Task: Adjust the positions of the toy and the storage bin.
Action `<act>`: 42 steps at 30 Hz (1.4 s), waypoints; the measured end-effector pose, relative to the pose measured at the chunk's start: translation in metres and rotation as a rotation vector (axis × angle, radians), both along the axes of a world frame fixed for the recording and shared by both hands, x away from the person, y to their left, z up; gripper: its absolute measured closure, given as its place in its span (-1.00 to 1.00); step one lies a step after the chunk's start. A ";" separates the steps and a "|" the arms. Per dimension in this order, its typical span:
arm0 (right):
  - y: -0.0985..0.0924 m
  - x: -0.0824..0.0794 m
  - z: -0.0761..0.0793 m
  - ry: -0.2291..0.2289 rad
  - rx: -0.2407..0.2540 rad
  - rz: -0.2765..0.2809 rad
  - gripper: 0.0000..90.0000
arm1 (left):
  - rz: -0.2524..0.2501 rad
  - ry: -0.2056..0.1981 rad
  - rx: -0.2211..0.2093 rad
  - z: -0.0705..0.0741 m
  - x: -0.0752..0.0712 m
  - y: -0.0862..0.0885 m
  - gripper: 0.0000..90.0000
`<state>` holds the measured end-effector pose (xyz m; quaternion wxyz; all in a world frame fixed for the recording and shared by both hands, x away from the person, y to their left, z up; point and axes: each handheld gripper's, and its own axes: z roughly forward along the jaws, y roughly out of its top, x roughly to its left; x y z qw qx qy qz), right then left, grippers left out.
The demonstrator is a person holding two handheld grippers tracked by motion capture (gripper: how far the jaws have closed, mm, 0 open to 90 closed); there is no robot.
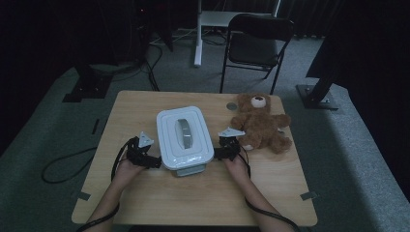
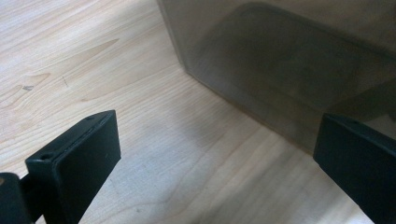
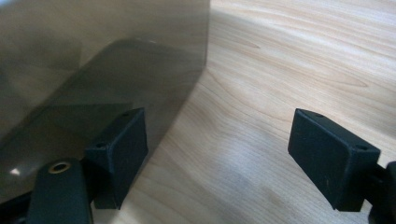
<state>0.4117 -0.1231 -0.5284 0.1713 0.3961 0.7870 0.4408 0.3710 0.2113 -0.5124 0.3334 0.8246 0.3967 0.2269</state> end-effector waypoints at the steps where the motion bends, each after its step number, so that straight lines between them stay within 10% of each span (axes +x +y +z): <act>1: -0.001 -0.001 0.000 -0.005 0.002 0.001 -0.58 | -0.005 -0.002 -0.002 0.001 -0.002 -0.001 -0.97; 7: -0.011 -0.012 0.004 0.041 0.006 0.075 -0.57 | -0.025 -0.008 0.001 0.006 -0.012 -0.007 -0.97; 24: -0.044 -0.046 0.015 -0.088 -0.038 0.007 -0.58 | -0.096 -0.004 -0.049 0.005 -0.019 -0.033 -0.97; 36: -0.060 -0.076 0.026 -0.093 -0.075 0.062 -0.66 | -0.136 -0.005 -0.069 0.005 -0.018 -0.044 -0.97; 42: -0.077 -0.091 0.036 -0.039 -0.015 0.064 -0.66 | -0.131 -0.005 -0.071 0.005 -0.017 -0.045 -0.97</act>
